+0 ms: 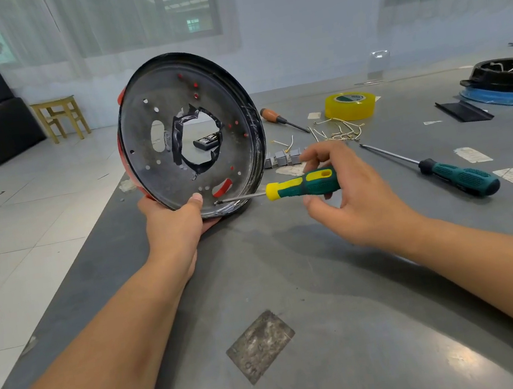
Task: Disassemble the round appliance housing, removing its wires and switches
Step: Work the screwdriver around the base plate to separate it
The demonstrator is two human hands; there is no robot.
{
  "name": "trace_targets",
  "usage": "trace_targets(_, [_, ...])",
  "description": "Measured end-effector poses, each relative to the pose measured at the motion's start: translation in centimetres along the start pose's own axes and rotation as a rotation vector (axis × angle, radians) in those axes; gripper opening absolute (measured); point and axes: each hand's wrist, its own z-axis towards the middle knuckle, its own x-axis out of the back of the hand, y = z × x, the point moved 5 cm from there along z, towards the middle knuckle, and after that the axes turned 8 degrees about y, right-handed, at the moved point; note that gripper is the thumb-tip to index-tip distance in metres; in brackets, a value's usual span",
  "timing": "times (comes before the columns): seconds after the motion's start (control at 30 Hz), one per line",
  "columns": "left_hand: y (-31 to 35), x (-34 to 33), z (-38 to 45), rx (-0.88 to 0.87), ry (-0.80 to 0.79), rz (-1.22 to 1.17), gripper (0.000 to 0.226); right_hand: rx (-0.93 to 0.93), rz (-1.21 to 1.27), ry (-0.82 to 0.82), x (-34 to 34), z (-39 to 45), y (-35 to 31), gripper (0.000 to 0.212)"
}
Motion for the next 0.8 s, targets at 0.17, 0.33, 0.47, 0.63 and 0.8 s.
trace_targets(0.17, [0.0,0.0,0.0,0.006,-0.002,0.003,0.044,-0.029,-0.043,-0.003,-0.1,0.0,0.4,0.029])
trace_targets(0.33, [0.1,0.0,-0.1,0.018,-0.002,-0.012,0.045,0.028,-0.012,0.002,0.0,0.0,-0.4,0.041])
trace_targets(0.47, [0.3,-0.1,-0.3,0.025,-0.007,-0.013,0.046,-0.051,0.049,0.044,0.2,0.0,-0.1,0.039])
trace_targets(0.63, [0.5,-0.1,-0.6,0.039,-0.002,-0.028,0.045,-0.249,0.193,0.119,1.3,0.5,1.3,0.036])
trace_targets(0.8, [0.6,-0.1,-0.7,0.043,-0.006,-0.027,0.045,-0.395,0.282,0.062,1.9,0.6,3.4,0.033])
